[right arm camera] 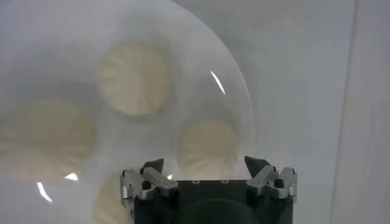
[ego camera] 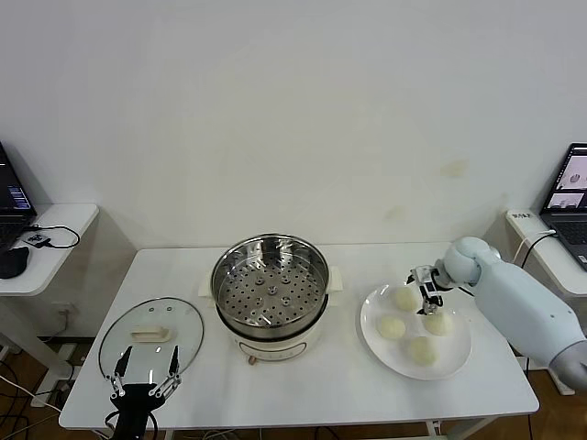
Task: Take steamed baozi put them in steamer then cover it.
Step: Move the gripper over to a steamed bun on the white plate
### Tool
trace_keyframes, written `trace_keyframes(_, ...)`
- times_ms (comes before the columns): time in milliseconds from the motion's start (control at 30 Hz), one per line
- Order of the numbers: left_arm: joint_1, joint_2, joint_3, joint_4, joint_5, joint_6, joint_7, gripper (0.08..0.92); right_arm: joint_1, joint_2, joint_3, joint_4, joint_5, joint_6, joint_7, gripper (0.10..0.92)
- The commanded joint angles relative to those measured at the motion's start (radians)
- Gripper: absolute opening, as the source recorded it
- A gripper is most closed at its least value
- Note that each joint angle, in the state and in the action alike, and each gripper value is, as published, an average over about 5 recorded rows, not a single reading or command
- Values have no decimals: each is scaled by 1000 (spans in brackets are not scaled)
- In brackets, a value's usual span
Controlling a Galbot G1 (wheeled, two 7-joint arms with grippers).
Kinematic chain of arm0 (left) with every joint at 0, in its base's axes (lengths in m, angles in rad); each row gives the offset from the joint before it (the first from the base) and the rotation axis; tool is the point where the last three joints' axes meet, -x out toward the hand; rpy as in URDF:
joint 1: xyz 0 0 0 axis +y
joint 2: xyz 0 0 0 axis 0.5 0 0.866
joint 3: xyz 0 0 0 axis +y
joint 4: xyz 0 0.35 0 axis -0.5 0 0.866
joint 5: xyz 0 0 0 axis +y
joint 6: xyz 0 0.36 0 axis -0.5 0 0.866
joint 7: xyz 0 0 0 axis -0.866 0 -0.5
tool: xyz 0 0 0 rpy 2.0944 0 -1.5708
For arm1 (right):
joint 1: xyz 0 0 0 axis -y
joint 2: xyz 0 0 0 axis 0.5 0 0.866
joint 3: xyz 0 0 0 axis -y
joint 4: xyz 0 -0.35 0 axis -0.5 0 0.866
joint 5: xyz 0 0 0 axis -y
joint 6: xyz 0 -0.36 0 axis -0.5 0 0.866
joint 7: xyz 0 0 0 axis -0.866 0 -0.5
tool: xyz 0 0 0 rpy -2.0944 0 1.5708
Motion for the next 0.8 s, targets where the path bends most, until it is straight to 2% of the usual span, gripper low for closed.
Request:
trace_keyframes(33, 1, 0, -1, 1, 0, -1, 0, 823, 4, 22, -7, -30, -7, -1, 4, 761)
trace_keyframes(167, -1, -1, 0, 2, 1, -2, -1, 823, 6, 32, -7, -40, -15, -3, 7, 699)
trace_keyframes(500, 2, -3, 0, 1, 3, -8, -2, 823, 7, 31, -7, -38, -13, -1, 5, 609)
trace_keyframes(633, 3, -3, 1, 0, 3, -9, -2, 823, 17, 11, -15, -9, 8, -1, -1, 590)
trace_keyframes(800, 4, 1, -1, 0, 2, -9, -3, 823, 77, -48, -69, 87, 110, -20, -12, 586)
